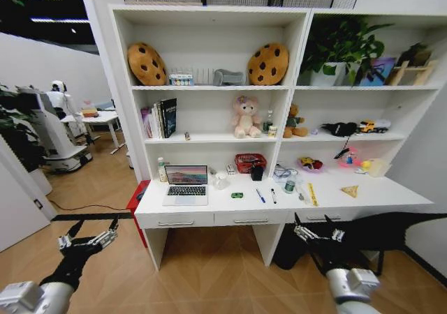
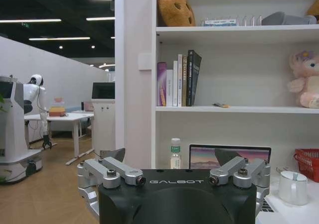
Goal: Organize the objects on the table.
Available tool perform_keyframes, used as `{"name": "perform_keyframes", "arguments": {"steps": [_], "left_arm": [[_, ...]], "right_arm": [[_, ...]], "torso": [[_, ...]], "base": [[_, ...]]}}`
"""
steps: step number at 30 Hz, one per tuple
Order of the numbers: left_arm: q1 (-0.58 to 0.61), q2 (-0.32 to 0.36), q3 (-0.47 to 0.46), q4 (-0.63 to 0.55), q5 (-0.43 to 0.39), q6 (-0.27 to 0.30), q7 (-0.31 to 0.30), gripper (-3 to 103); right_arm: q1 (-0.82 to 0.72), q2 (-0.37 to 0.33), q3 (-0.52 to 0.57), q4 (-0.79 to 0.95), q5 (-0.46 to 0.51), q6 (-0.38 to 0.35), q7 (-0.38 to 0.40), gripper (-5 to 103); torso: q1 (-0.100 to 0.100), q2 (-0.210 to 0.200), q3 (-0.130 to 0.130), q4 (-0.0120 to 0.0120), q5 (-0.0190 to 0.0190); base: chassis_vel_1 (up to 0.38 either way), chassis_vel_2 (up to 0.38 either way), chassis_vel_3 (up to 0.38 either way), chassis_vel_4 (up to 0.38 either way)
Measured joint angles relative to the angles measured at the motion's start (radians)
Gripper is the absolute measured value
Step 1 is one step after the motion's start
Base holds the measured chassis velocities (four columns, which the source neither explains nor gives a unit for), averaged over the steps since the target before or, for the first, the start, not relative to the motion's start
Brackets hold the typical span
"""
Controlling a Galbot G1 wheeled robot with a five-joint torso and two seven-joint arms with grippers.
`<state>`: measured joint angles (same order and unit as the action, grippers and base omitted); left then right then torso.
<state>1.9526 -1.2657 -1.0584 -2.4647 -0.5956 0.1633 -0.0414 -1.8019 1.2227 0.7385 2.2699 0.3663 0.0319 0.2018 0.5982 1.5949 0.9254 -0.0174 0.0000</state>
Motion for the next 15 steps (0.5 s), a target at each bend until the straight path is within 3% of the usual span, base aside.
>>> {"name": "perform_keyframes", "arguments": {"steps": [7,15], "left_arm": [[0.002,-0.008,0.005,0.0,0.009,0.0,0.001,98],[0.001,-0.014,0.014,0.004,0.016,0.0,0.002,98]], "right_arm": [[-0.002,0.0,-0.004,0.0,-0.003,0.009,-0.005,100],[-0.009,0.005,-0.02,0.003,-0.017,0.026,-0.012,100]], "torso": [[0.0,0.0,0.0,-0.0001,0.0],[0.0,0.0,0.0,-0.0002,-0.0004]], "base": [[-0.139,0.128,0.133,-0.146],[-0.237,0.241,0.234,-0.25]]}}
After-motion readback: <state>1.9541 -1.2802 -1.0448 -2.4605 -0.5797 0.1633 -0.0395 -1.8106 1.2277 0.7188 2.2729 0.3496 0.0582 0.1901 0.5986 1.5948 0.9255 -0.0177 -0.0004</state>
